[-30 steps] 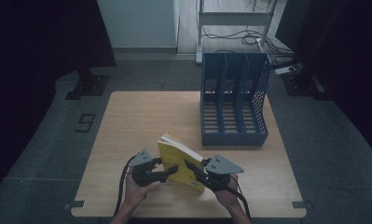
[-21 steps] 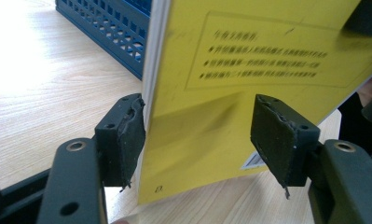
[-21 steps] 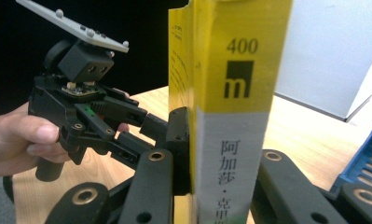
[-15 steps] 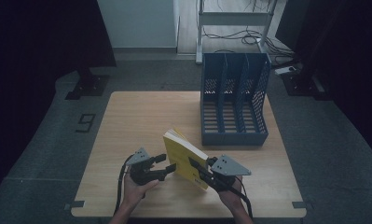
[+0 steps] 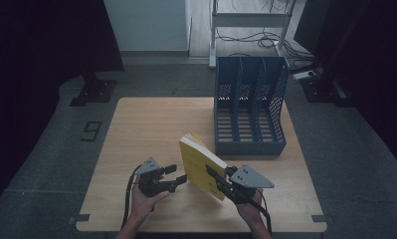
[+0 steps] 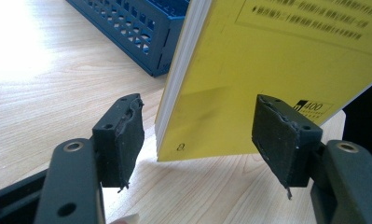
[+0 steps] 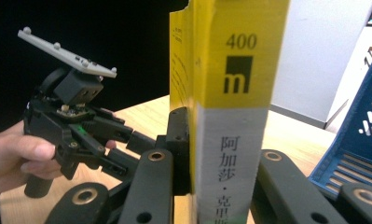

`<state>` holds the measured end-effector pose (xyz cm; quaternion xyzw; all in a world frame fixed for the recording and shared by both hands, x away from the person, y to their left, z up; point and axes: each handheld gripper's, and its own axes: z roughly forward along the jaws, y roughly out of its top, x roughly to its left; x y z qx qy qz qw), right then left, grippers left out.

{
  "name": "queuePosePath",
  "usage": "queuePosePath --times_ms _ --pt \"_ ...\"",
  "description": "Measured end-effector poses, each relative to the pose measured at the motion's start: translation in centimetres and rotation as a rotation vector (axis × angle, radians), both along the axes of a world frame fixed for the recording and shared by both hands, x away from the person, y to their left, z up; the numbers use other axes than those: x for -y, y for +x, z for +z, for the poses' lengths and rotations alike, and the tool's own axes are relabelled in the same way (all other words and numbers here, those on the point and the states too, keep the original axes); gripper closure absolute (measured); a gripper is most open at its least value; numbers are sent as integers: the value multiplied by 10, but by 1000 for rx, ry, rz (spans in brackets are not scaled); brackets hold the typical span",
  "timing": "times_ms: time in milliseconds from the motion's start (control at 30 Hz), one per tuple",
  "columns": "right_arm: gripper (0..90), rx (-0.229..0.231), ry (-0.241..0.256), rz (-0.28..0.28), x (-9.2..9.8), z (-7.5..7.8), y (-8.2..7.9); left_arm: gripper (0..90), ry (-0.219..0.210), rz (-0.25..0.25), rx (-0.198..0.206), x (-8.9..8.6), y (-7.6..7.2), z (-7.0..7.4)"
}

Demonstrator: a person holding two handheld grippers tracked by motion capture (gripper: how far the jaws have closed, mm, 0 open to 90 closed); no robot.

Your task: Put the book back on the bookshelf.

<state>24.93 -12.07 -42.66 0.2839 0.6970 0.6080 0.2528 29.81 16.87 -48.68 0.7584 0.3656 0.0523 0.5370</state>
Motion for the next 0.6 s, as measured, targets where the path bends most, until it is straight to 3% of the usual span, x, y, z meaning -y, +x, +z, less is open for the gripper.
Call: queuePosePath --times_ms 600 --pt "748 32 59 -53 13 9 -4 328 16 -11 -37 2 3 -5"
